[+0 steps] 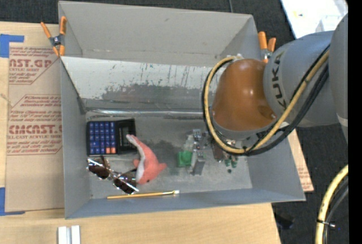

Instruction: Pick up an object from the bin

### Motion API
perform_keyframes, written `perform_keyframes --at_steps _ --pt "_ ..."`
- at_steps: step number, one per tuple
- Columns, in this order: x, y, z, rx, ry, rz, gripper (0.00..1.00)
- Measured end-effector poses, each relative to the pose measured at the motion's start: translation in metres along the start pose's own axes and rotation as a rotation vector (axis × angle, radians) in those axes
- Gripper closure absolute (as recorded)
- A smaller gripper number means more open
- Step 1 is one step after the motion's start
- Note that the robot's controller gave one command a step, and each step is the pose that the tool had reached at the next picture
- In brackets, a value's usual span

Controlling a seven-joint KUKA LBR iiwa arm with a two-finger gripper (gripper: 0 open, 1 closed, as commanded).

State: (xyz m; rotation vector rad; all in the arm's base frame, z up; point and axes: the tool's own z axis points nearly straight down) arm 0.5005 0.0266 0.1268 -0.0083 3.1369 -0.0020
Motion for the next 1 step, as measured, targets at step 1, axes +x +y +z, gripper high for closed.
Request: perform_keyframes --at_steps 1 --pt "-0.0089 -0.0153 -0.0633 0.000 -0.002 0.001 1.00"
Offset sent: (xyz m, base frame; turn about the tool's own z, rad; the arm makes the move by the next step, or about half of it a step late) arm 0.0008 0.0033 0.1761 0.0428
